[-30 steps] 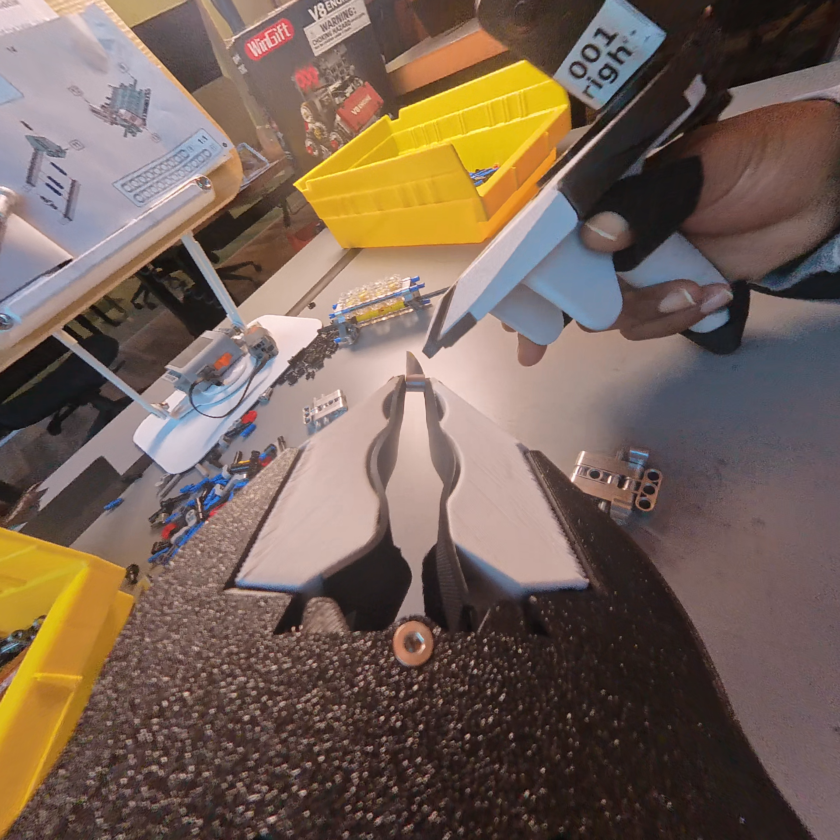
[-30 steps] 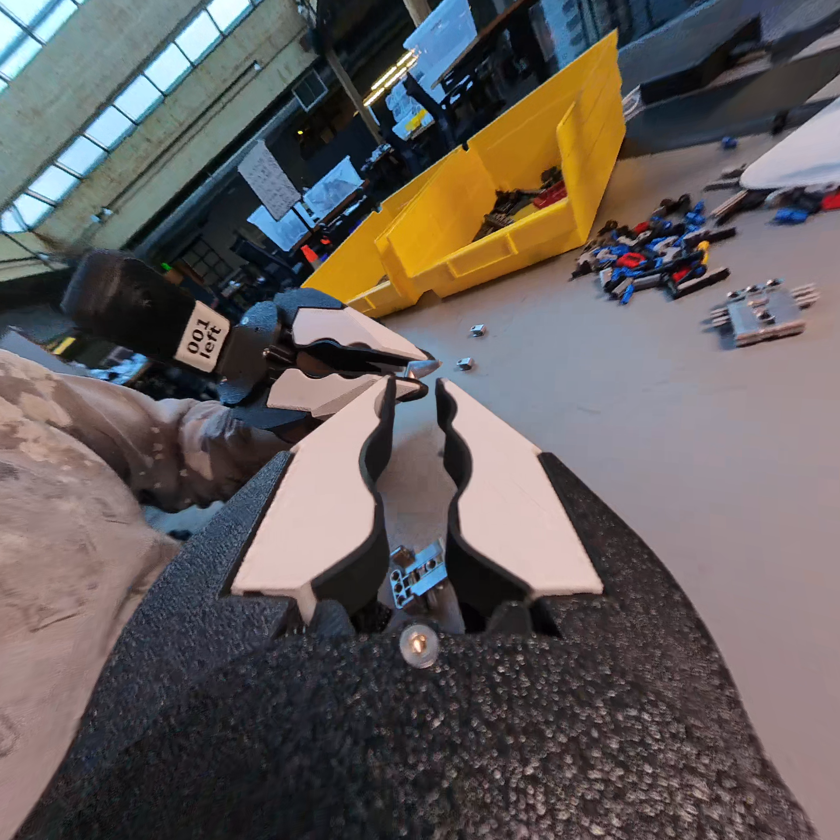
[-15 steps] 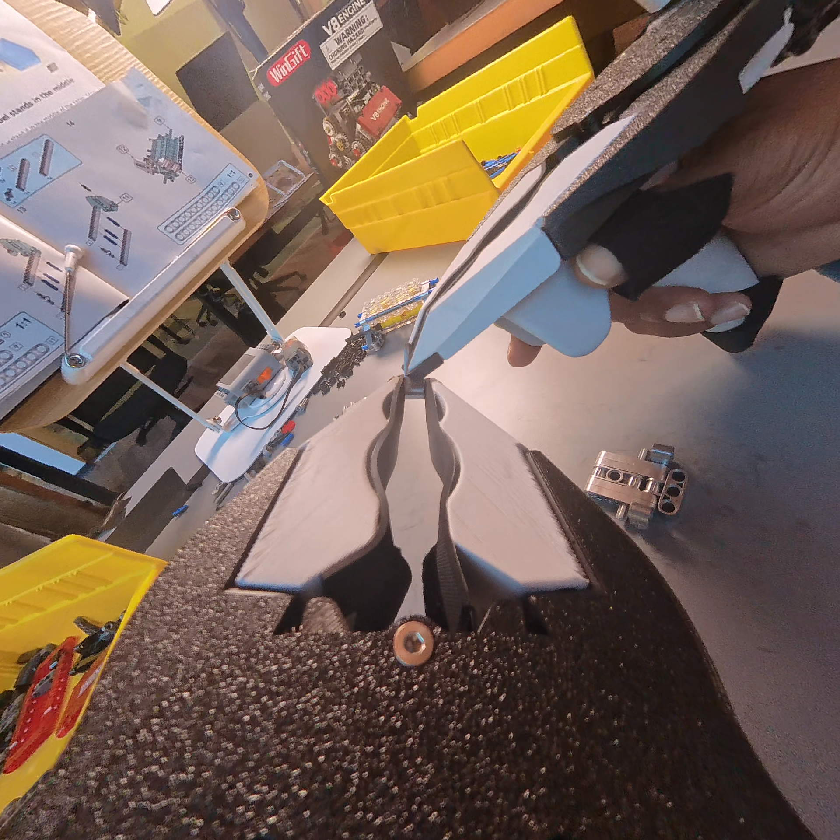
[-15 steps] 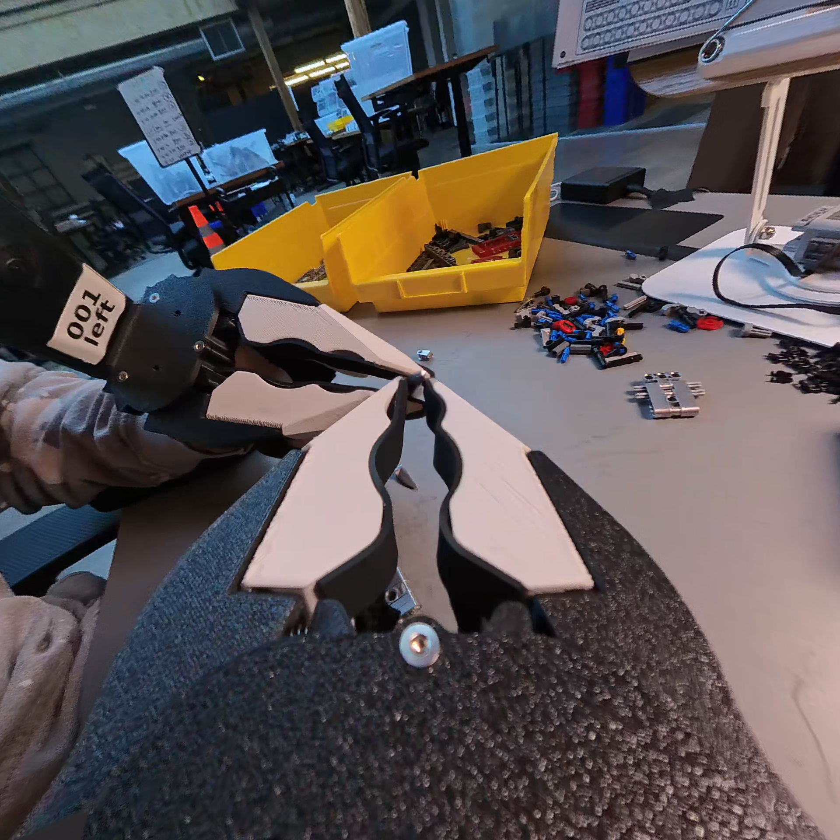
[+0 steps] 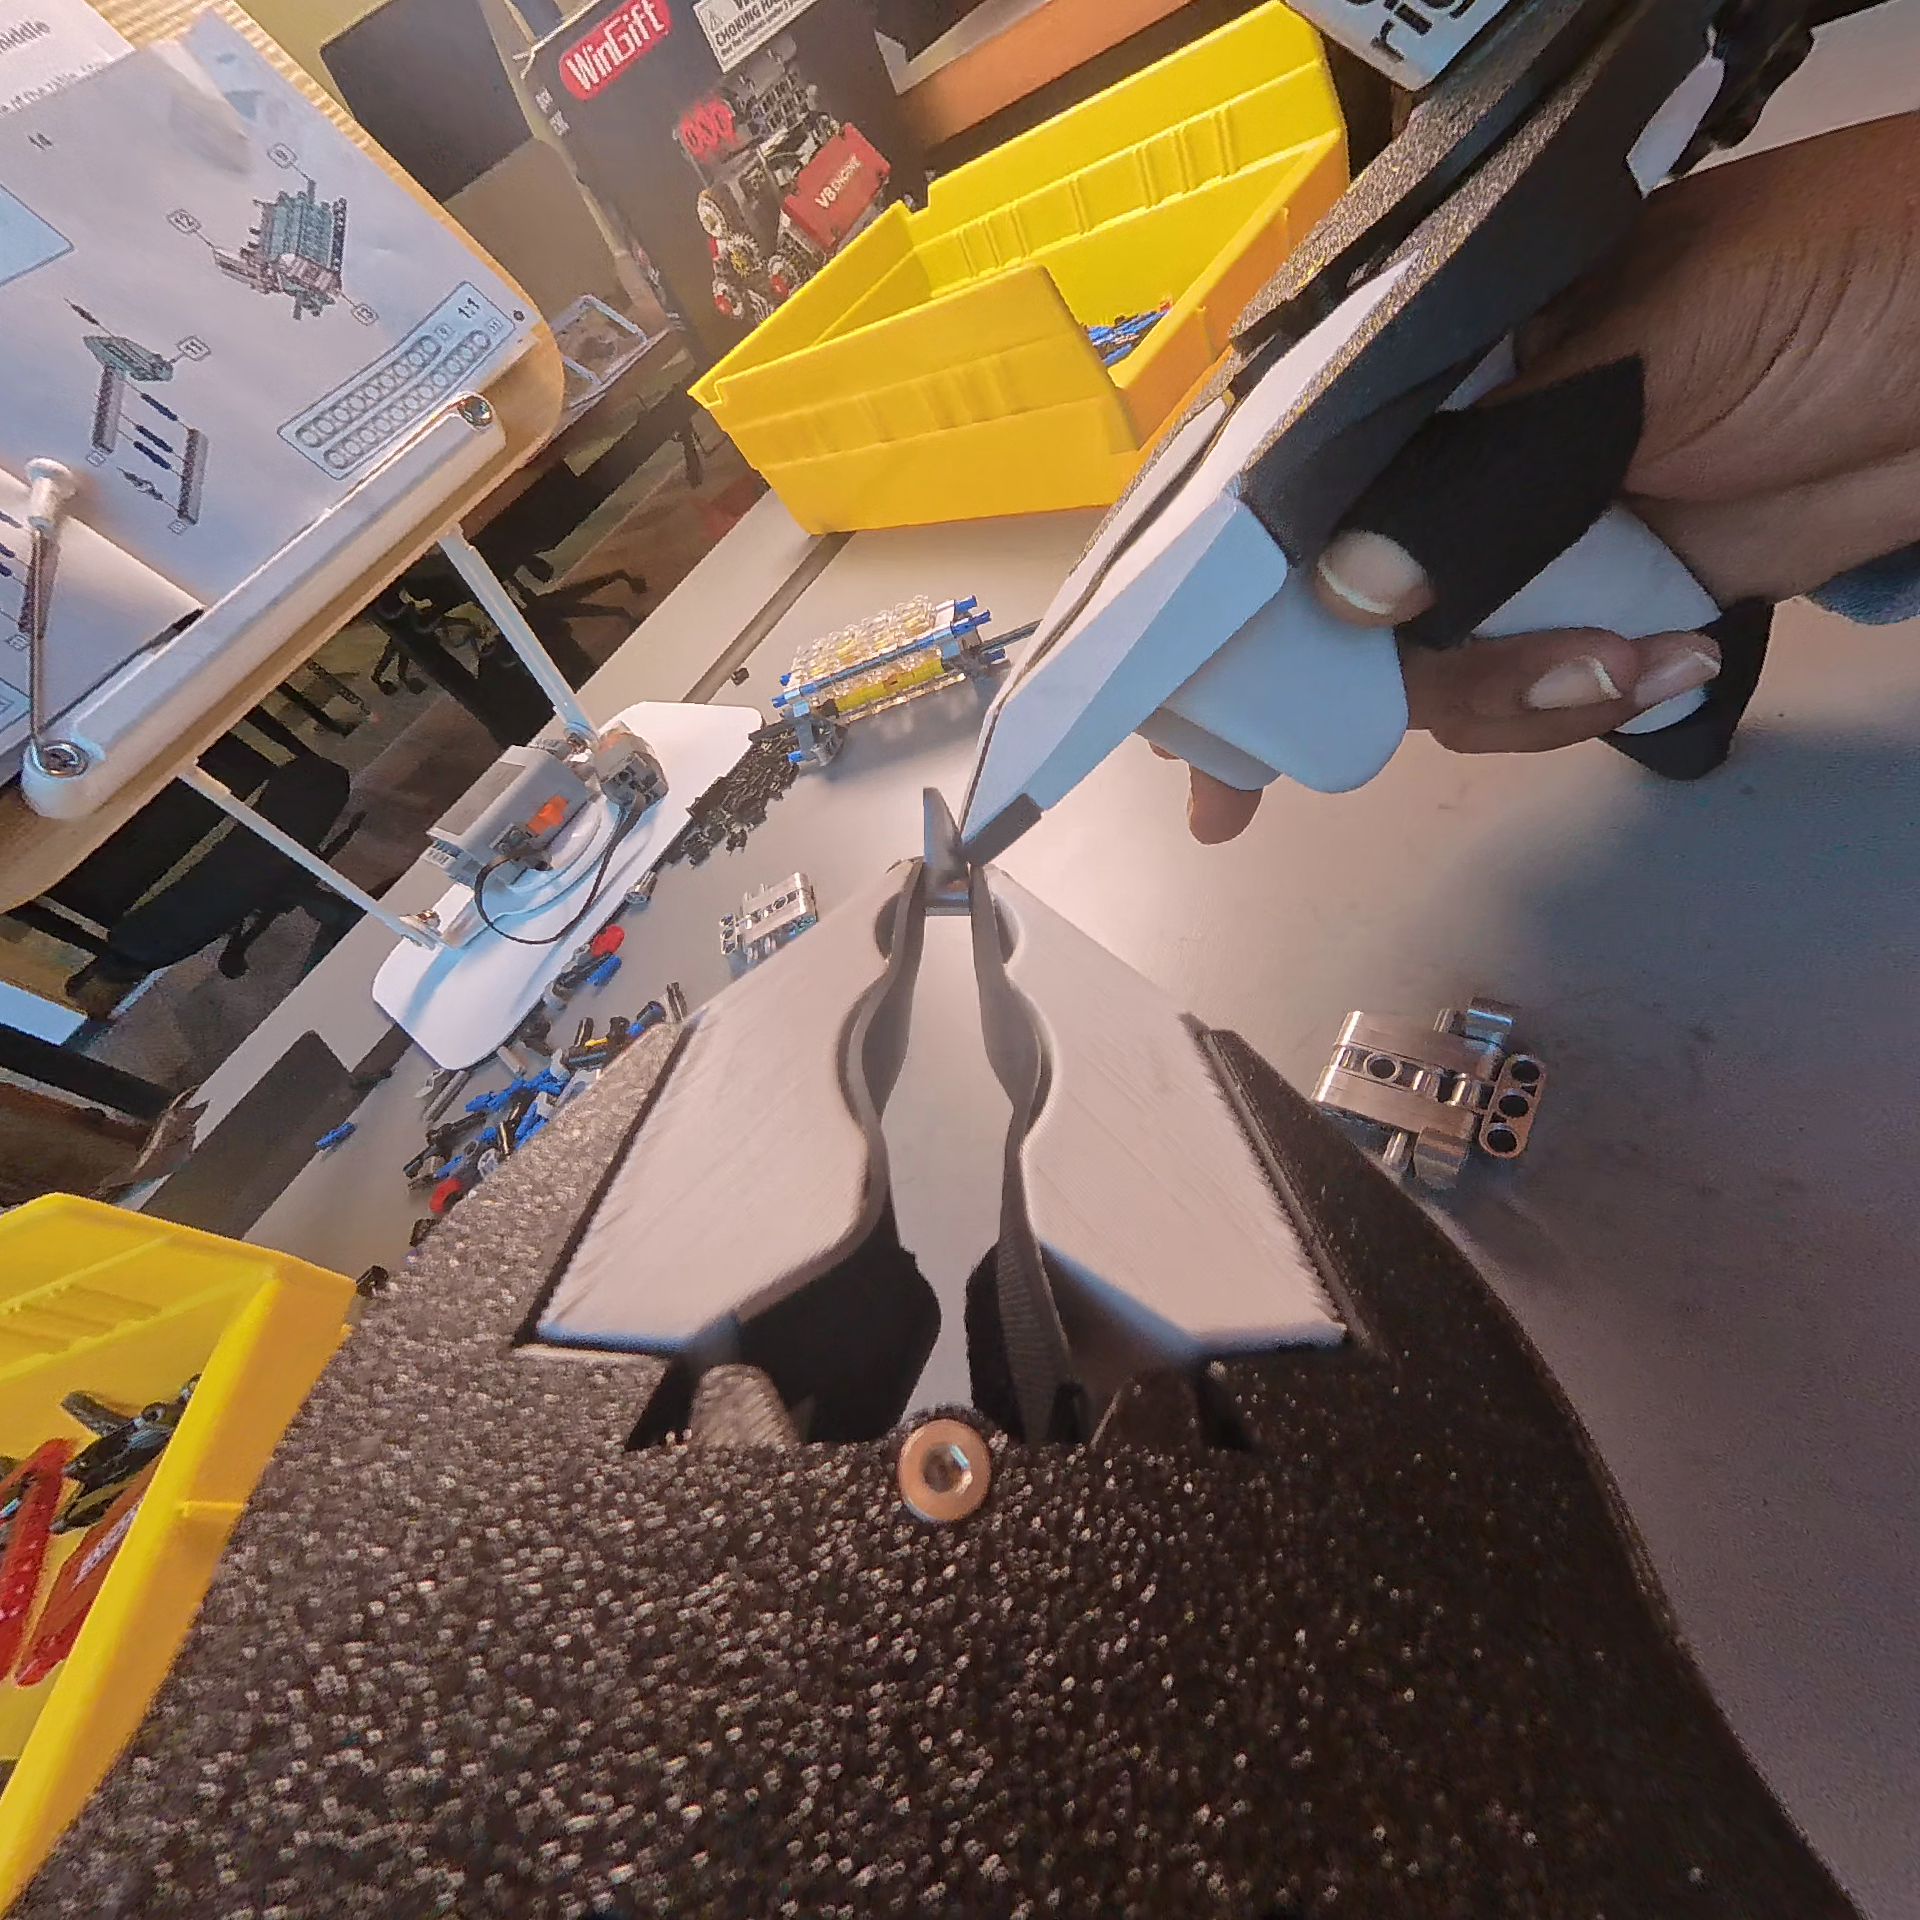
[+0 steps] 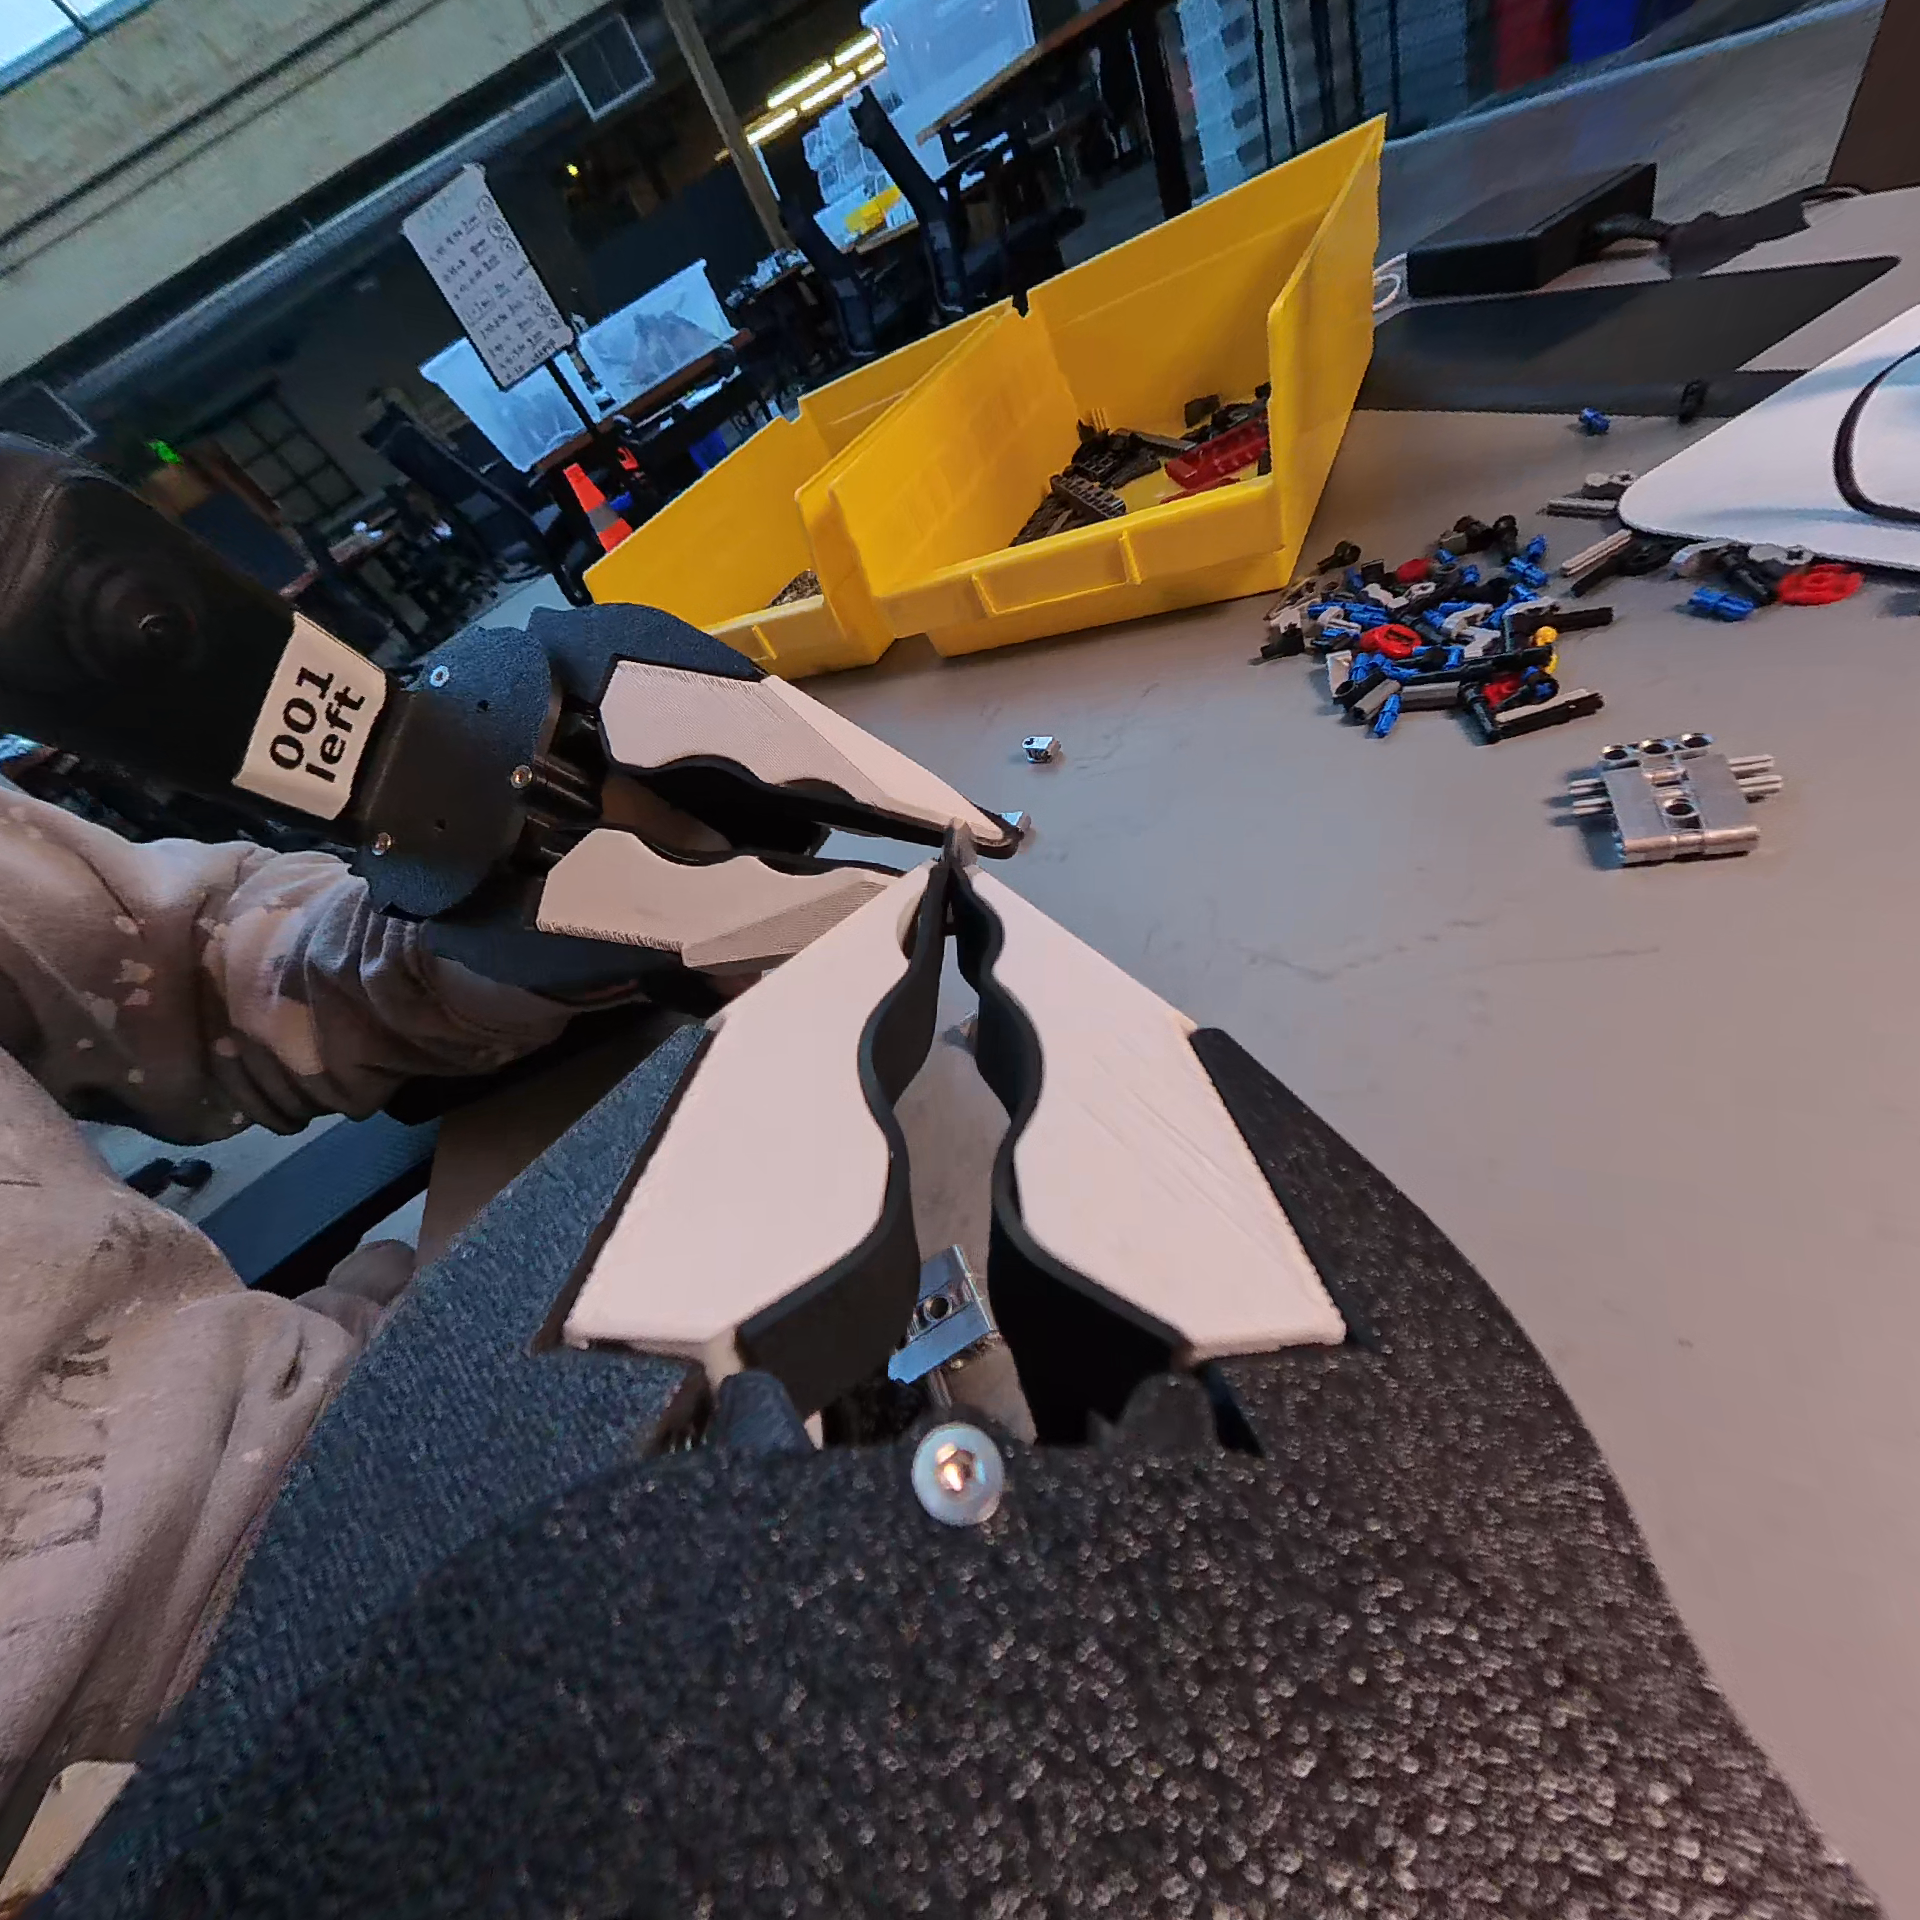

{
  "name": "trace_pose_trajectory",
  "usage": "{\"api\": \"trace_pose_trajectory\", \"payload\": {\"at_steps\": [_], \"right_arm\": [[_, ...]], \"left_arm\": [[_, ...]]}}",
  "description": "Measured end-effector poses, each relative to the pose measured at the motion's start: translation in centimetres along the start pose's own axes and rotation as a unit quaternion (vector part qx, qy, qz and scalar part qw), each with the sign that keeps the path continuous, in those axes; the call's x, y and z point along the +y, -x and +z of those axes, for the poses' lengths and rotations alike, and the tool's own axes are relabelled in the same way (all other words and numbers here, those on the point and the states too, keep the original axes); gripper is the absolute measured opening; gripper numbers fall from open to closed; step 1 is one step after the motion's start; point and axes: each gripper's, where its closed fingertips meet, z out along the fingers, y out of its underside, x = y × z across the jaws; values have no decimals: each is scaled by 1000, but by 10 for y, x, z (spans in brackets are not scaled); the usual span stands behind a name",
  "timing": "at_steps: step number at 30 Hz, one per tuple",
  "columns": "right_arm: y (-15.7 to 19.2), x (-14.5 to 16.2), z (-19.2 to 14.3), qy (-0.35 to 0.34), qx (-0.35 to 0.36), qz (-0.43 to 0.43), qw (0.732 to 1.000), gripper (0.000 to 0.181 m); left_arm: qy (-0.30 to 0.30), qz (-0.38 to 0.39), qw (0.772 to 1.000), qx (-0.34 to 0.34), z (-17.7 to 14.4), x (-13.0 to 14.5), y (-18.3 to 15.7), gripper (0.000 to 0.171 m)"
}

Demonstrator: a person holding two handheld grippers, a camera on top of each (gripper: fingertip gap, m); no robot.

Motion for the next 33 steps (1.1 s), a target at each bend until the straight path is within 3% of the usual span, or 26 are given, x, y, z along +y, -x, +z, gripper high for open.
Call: {"api": "trace_pose_trajectory", "payload": {"at_steps": [18, 23, 28, 33], "right_arm": [[0, 7, 2, 20, -11, -7, 1000, 0], [-2, 7, 2, 23, 1, -16, 1000, 3], [0, 4, 5, 14, -11, 15, 1000, 12], [3, 6, 6, 25, -16, 11, 999, 4]], "left_arm": [[16, 29, 999, -2, -3, 8, -2, 6], [11, -19, 1000, 18, -3, 9, -2, 6], [14, 26, 1000, -7, -3, 6, -1, 6], [21, 74, 997, -25, -4, 7, -1, 6]]}}
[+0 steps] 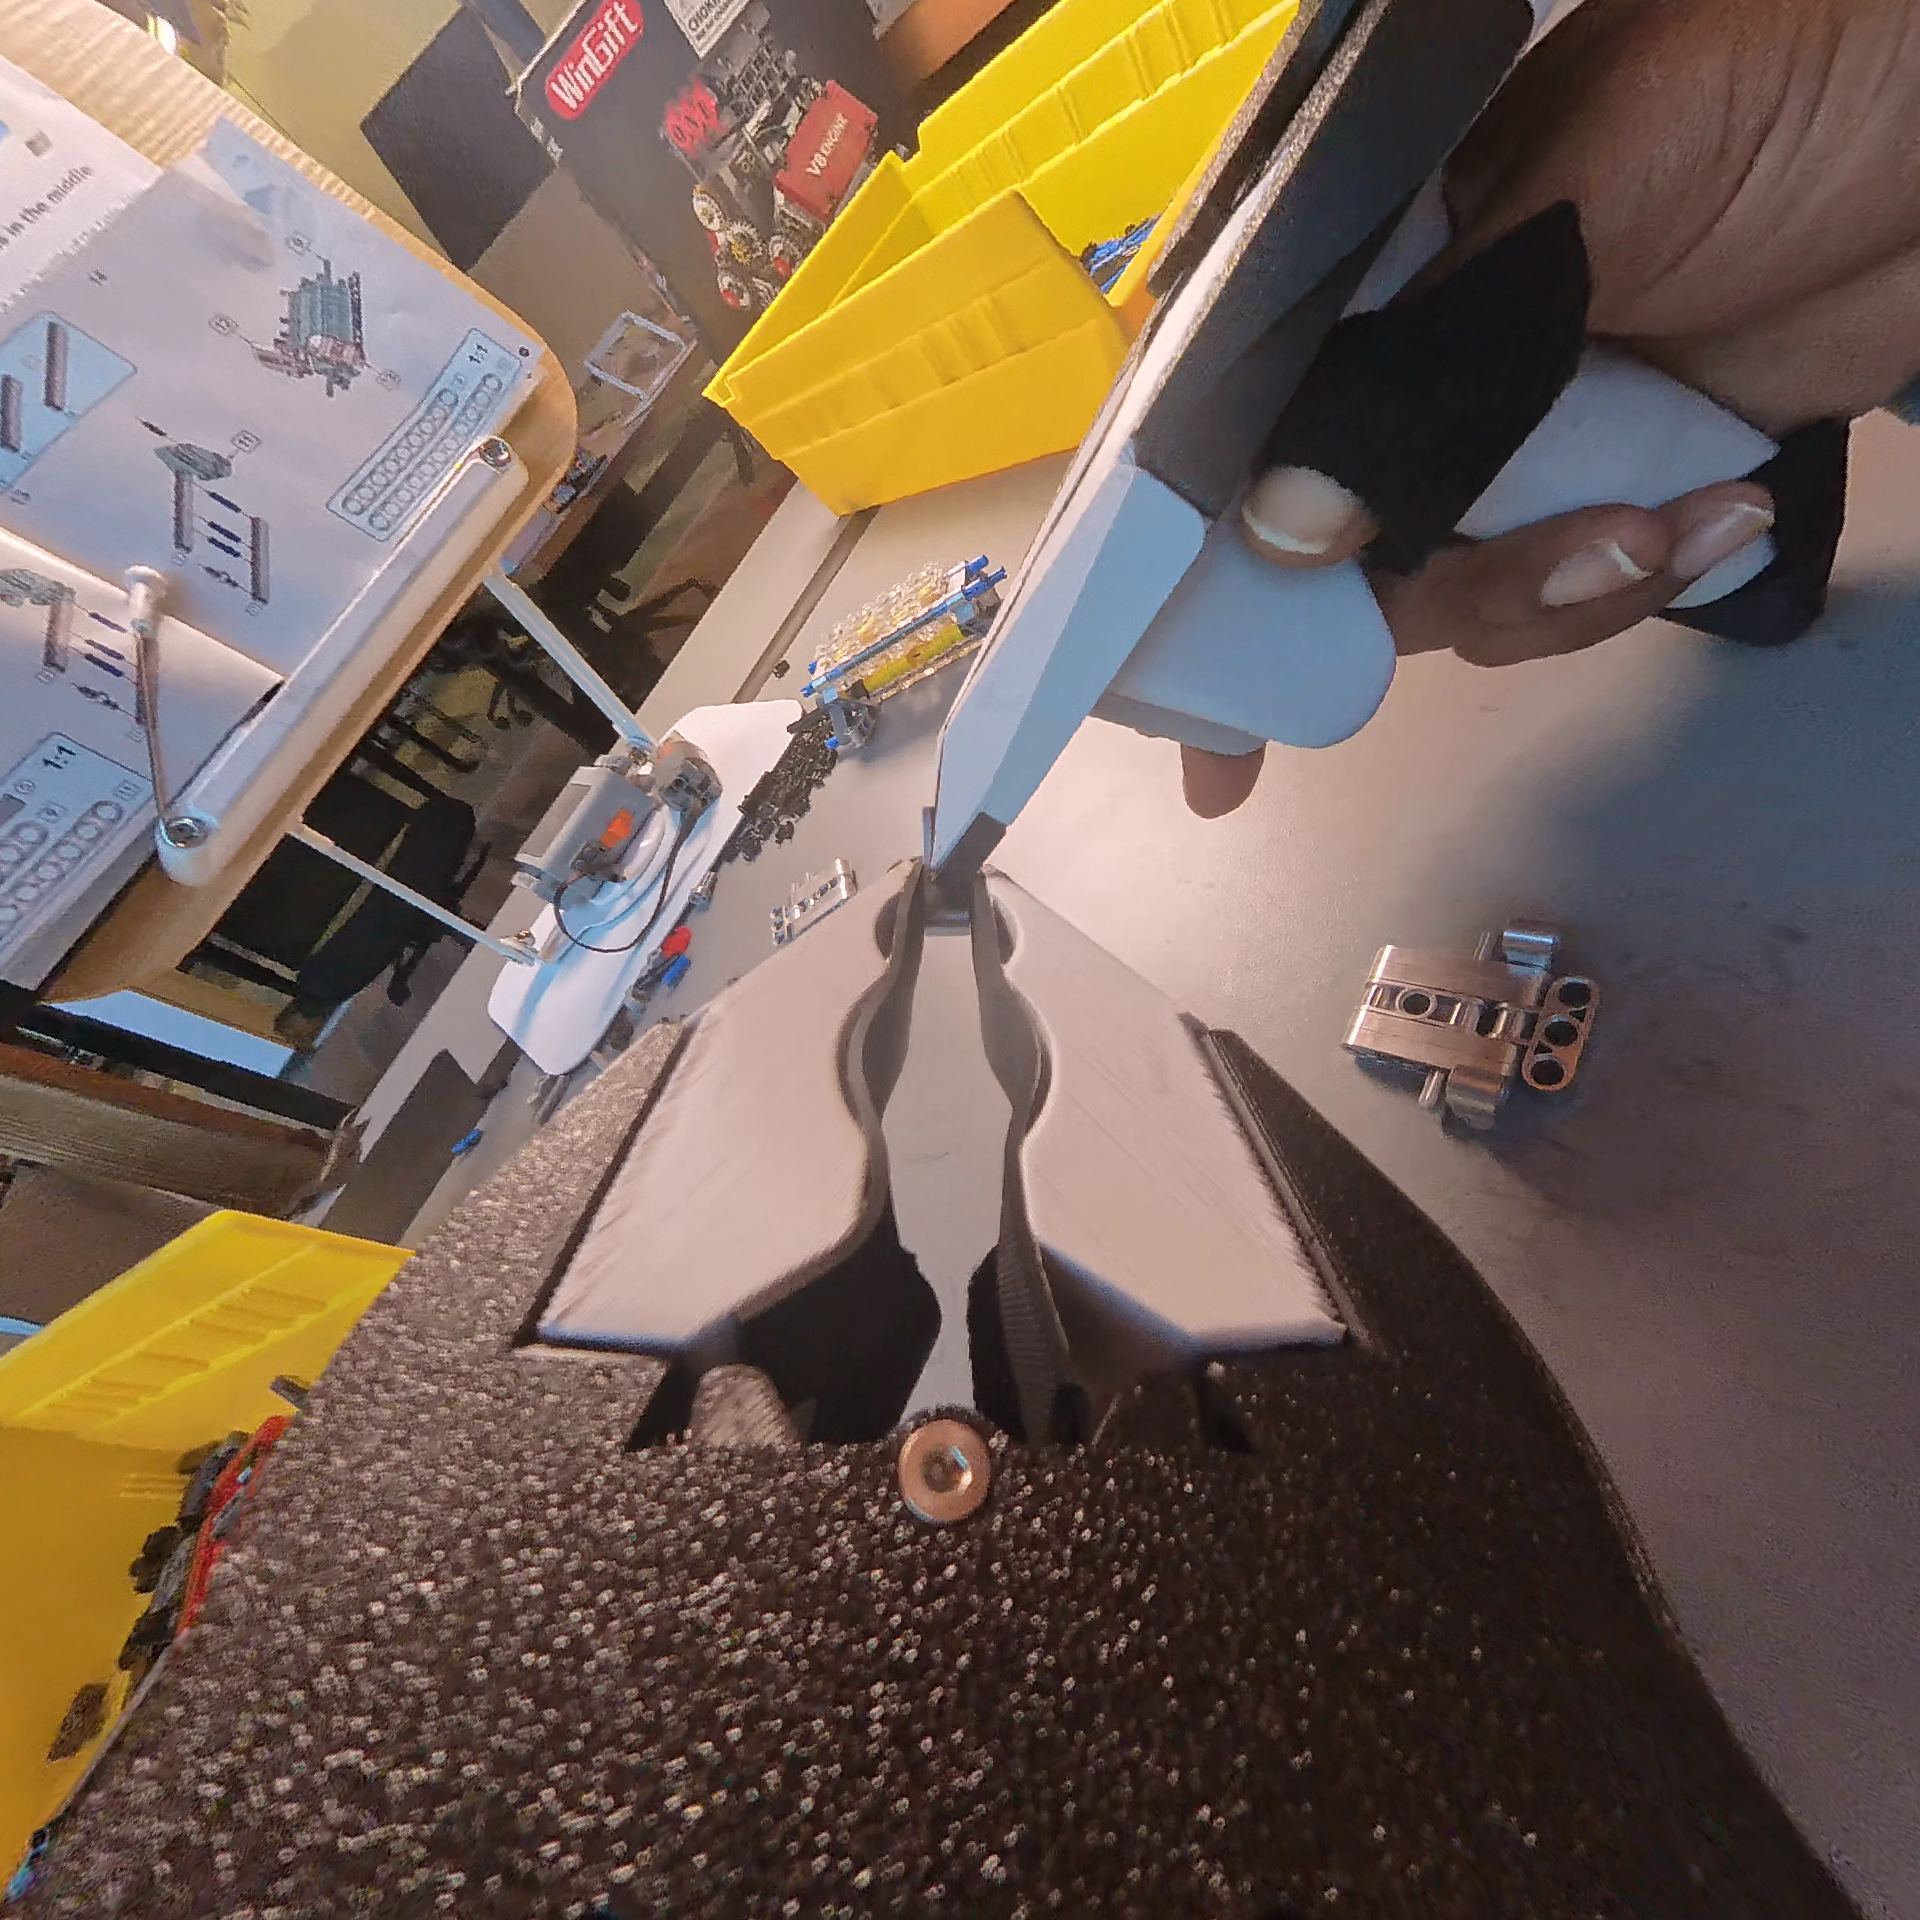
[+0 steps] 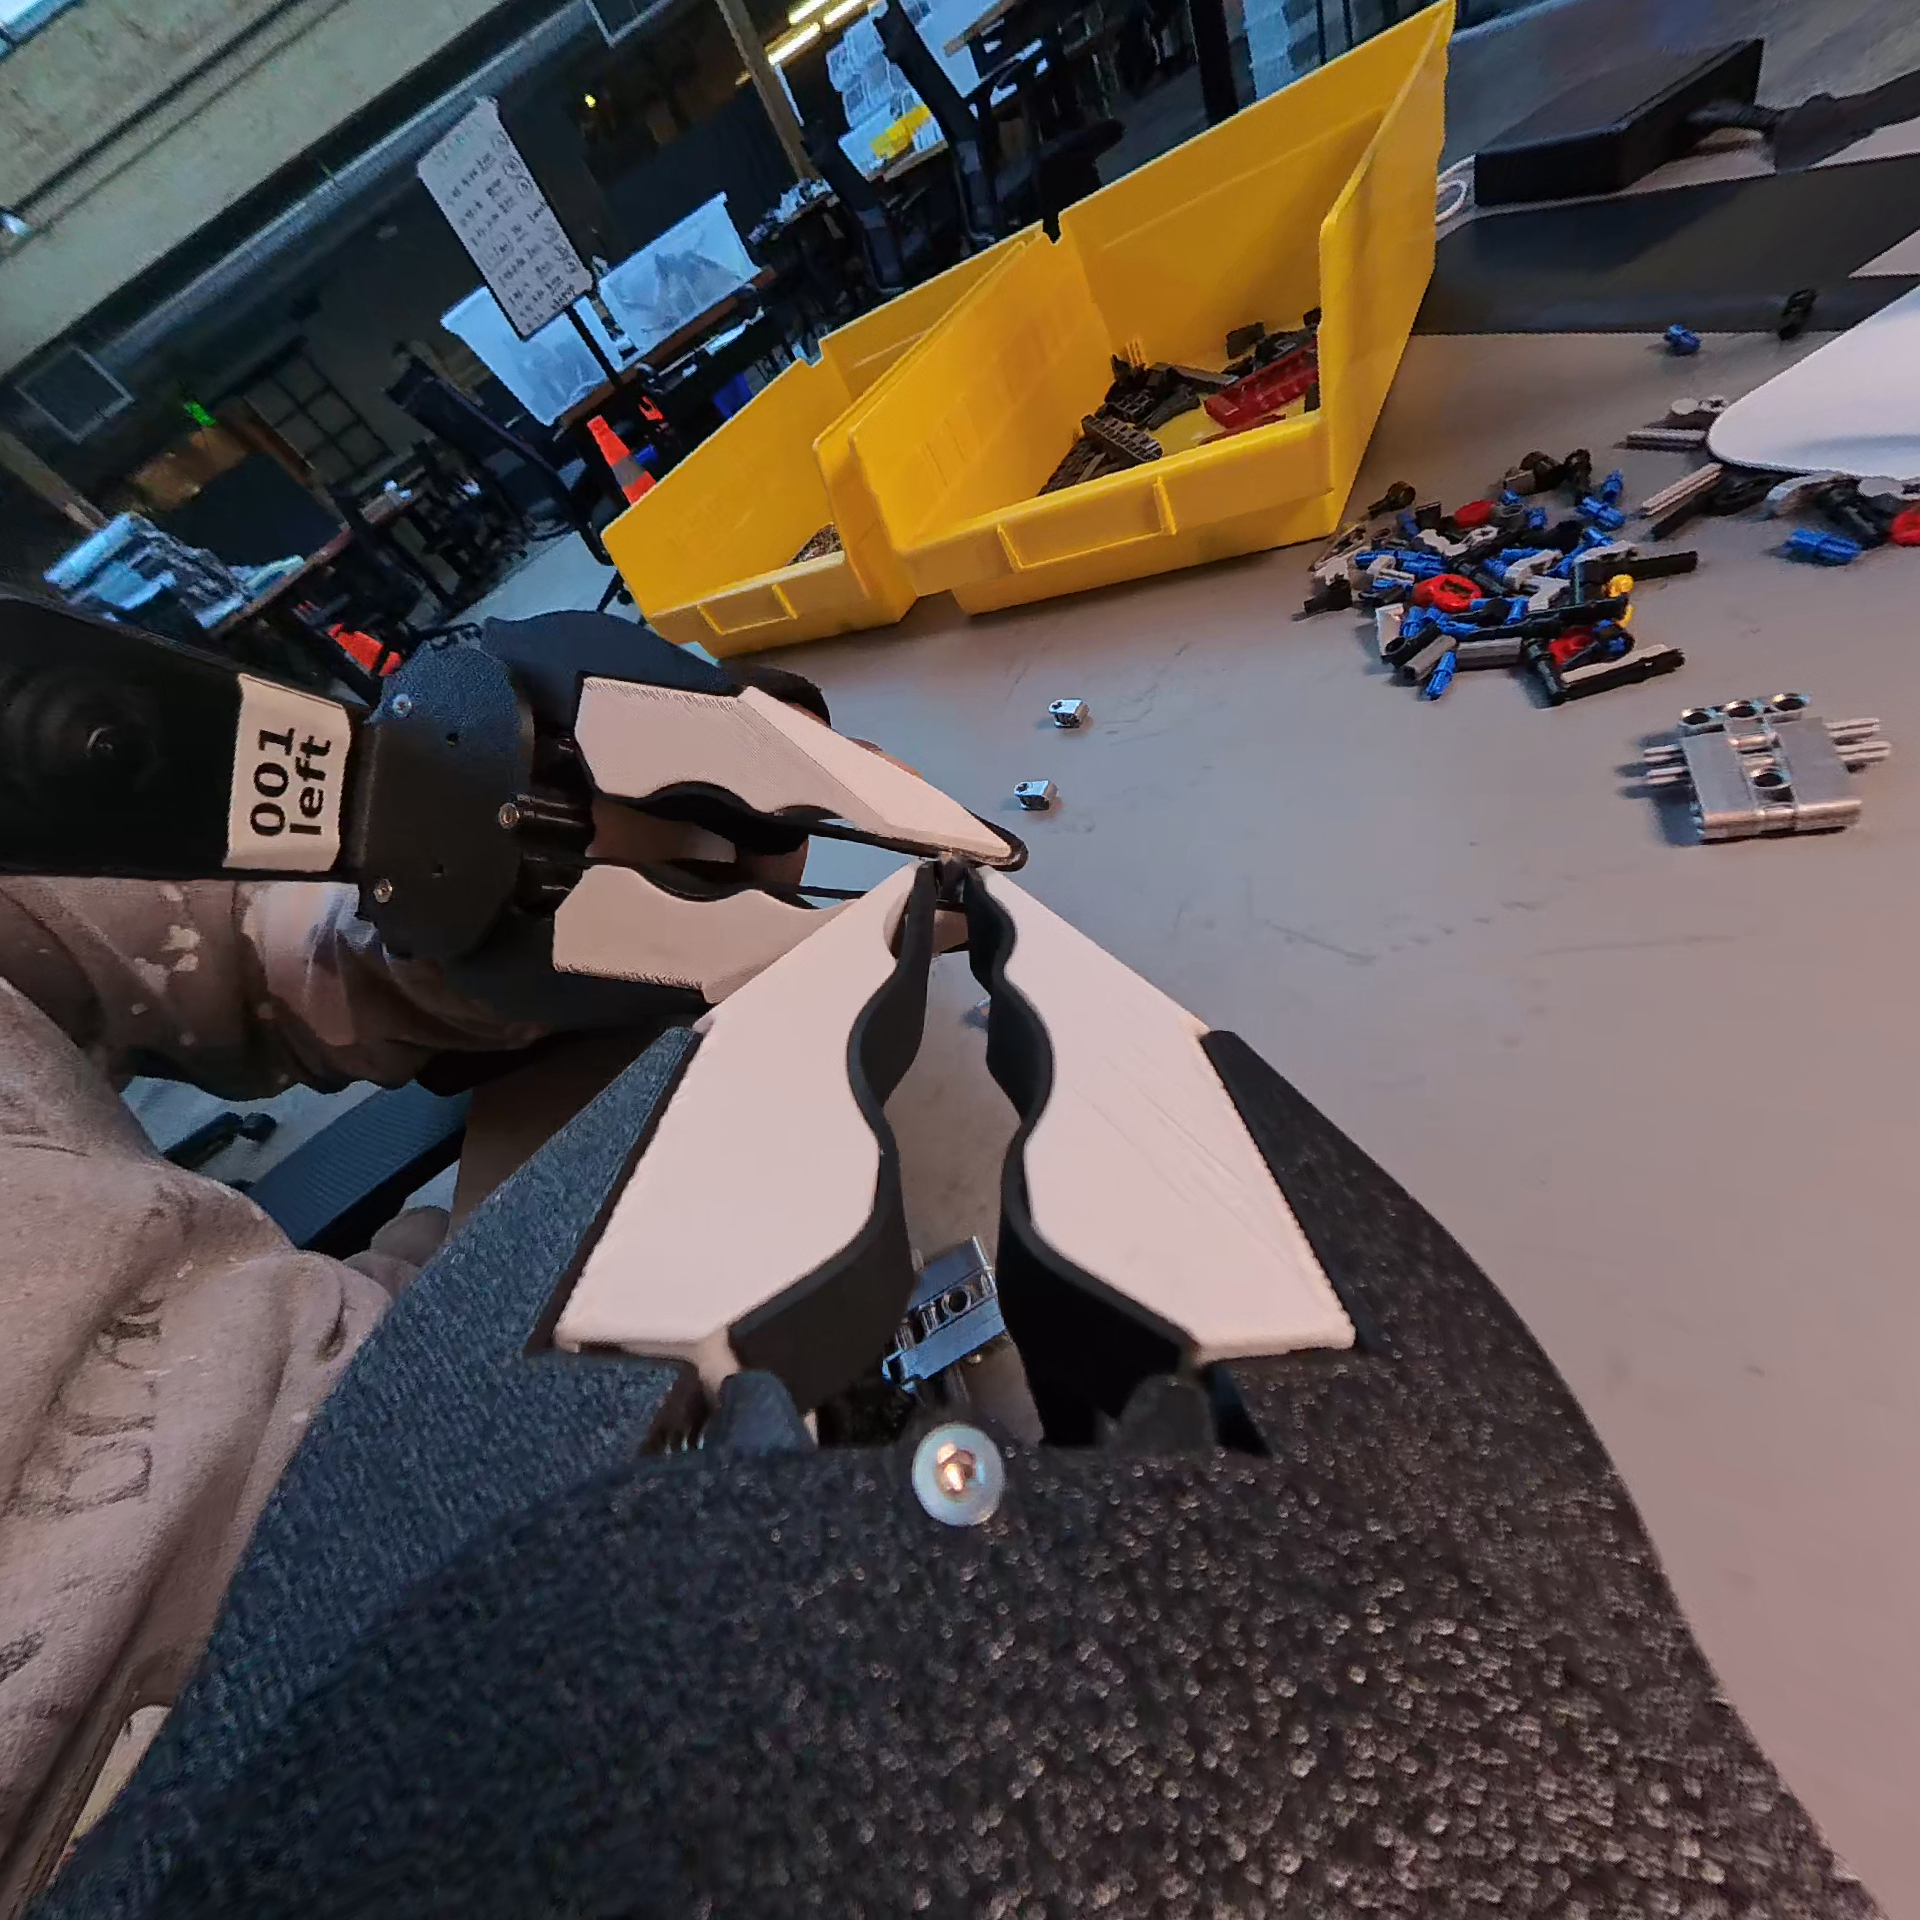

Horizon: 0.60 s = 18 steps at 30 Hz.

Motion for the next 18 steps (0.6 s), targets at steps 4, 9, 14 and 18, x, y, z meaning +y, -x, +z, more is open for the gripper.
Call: {"api": "trace_pose_trajectory", "payload": {"at_steps": [4, 9, 14, 18], "right_arm": [[0, -1, -2, -8, -13, 15, 1000, 2], [-4, -3, -7, -14, -17, 31, 999, 0], [-5, -14, -15, -41, -10, -1, 999, 1], [3, -20, -19, -41, 29, -167, 985, 25]], "left_arm": [[-5, -16, 1000, 5, -1, -1, 1, 8], [-18, -73, 997, 20, -4, -1, 7, 6], [-31, -180, 981, 68, -7, 3, 10, 6], [-69, -368, 912, 168, -12, -7, 10, 6]]}}
